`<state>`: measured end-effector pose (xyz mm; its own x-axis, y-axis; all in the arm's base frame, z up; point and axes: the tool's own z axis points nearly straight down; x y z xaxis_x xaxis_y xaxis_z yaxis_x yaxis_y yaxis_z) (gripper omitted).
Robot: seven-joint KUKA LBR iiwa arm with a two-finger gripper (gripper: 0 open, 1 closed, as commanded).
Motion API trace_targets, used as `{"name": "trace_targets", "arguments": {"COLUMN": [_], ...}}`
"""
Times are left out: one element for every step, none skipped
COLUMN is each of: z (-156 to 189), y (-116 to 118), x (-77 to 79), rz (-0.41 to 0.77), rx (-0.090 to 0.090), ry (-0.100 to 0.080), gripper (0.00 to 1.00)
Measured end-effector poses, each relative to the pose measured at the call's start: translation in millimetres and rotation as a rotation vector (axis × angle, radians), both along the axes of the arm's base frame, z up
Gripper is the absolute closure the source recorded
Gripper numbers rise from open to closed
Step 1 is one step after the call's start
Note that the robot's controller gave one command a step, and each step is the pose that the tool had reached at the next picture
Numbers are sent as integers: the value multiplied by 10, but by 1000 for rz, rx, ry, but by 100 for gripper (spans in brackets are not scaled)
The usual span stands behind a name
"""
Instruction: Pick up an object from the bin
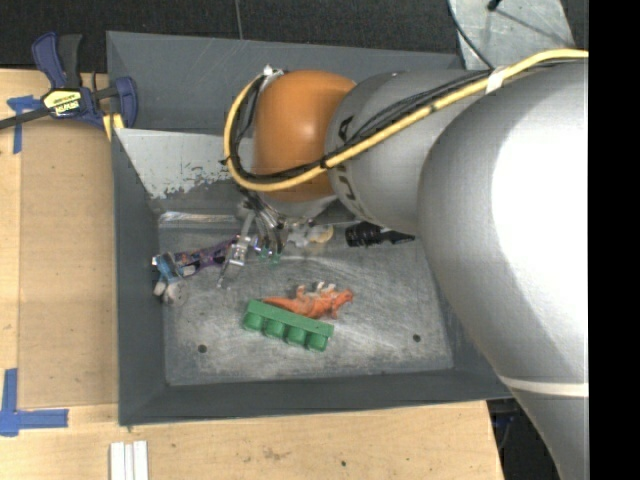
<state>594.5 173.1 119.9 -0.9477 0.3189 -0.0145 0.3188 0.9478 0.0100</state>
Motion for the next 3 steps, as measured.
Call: {"name": "trace_targets", "arguments": {"z": [-434,-434,-99], "y": [11,11,91], "x": [-5,-5,-154], "rz": [-74,-74,-52], "rx": [0,0,-7], "ry": [-4,-4,22], "gripper": [100,100,100]}}
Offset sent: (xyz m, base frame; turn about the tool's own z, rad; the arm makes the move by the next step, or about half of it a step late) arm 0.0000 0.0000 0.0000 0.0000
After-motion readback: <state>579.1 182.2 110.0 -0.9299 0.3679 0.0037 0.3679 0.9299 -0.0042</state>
